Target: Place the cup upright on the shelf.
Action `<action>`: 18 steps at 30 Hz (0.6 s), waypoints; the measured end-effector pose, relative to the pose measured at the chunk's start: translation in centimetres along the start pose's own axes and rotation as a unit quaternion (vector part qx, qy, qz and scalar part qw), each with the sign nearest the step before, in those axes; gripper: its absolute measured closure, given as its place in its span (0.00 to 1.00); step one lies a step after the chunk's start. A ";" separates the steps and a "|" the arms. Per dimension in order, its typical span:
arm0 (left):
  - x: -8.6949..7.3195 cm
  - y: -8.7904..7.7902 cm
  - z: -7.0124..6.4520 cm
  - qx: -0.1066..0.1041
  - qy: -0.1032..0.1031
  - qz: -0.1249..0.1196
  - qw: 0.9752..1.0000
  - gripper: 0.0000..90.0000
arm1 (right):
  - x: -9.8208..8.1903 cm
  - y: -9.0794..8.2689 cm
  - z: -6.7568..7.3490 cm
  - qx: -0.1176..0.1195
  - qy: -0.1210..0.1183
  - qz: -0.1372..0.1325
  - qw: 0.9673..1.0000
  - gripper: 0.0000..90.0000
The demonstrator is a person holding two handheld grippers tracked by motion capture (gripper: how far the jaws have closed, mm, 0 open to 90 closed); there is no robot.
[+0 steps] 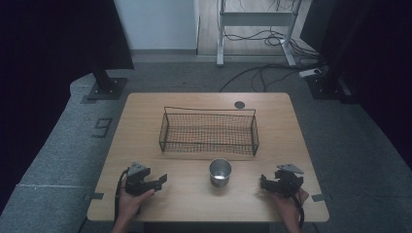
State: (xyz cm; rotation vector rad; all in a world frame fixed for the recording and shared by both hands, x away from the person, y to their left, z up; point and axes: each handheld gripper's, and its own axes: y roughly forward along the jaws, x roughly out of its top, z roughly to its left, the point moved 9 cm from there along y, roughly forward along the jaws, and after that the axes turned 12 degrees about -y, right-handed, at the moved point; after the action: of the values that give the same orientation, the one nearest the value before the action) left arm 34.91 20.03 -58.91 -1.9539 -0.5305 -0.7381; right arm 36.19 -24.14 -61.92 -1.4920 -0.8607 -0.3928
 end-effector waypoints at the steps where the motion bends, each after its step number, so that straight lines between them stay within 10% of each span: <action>1: -0.1 0.0 0.0 0.000 0.001 0.001 1.000 0.21 | 0.0 0.0 0.0 0.000 0.000 0.000 1.000 0.00; 18: 0.7 -0.9 -1.1 -0.020 0.010 -0.020 1.000 0.20 | 0.0 0.0 0.0 0.000 -0.001 -0.001 1.000 0.01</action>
State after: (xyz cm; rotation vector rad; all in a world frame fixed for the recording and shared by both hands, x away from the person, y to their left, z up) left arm 34.58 19.47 -57.44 -1.9763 -0.5473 -0.7980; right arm 36.20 -24.12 -61.92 -1.4914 -0.8630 -0.3932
